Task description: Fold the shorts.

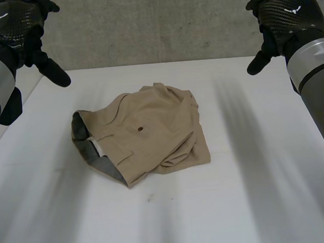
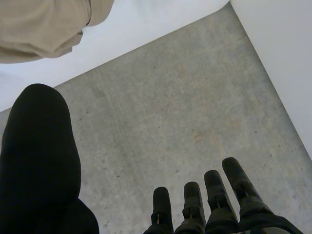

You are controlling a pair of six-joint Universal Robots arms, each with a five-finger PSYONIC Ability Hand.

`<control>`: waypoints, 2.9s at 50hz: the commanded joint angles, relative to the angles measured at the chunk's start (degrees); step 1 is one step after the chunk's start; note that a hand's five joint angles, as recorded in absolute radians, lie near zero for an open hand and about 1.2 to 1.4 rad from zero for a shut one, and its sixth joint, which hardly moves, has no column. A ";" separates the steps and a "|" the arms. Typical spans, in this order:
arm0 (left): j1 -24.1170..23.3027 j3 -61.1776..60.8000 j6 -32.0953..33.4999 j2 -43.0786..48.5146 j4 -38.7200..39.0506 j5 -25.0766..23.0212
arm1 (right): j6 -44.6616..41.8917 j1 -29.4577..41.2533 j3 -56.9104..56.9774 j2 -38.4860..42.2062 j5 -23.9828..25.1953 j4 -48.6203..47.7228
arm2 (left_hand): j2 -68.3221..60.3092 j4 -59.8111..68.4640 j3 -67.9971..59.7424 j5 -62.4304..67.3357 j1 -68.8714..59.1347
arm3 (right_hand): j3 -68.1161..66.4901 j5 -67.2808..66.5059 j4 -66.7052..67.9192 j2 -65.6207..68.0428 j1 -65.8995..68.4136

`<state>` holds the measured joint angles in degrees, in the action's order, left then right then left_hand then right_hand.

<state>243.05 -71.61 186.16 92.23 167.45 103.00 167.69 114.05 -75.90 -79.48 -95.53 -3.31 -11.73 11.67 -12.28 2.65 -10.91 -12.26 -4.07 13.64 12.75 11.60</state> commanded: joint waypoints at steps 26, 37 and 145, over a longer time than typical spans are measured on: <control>14.99 4.46 -0.10 21.92 7.98 -5.69 | -11.24 -0.32 -10.64 7.23 18.45 8.17 | -0.34 0.39 0.22 -0.59 -1.16 | 2.26 4.07 -3.64 -2.75 -1.60; 16.32 5.34 -0.01 33.54 8.24 -12.12 | -10.98 -3.22 -27.71 6.88 22.50 -10.04 | -2.02 2.07 -1.46 1.10 -2.84 | 2.26 4.07 -3.64 -2.75 -1.60; 8.58 -1.87 -0.10 24.40 13.25 -11.60 | -17.47 -2.96 -5.75 19.62 7.13 1.82 | 0.50 -0.45 1.06 -1.43 -0.32 | 1.17 2.98 -2.55 -1.66 -0.50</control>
<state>251.47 -73.49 186.06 116.63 180.74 91.42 155.08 111.35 -85.24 -66.74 -82.60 -0.39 -11.73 11.67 -12.28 2.65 -10.92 -12.28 -4.28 13.61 12.72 11.75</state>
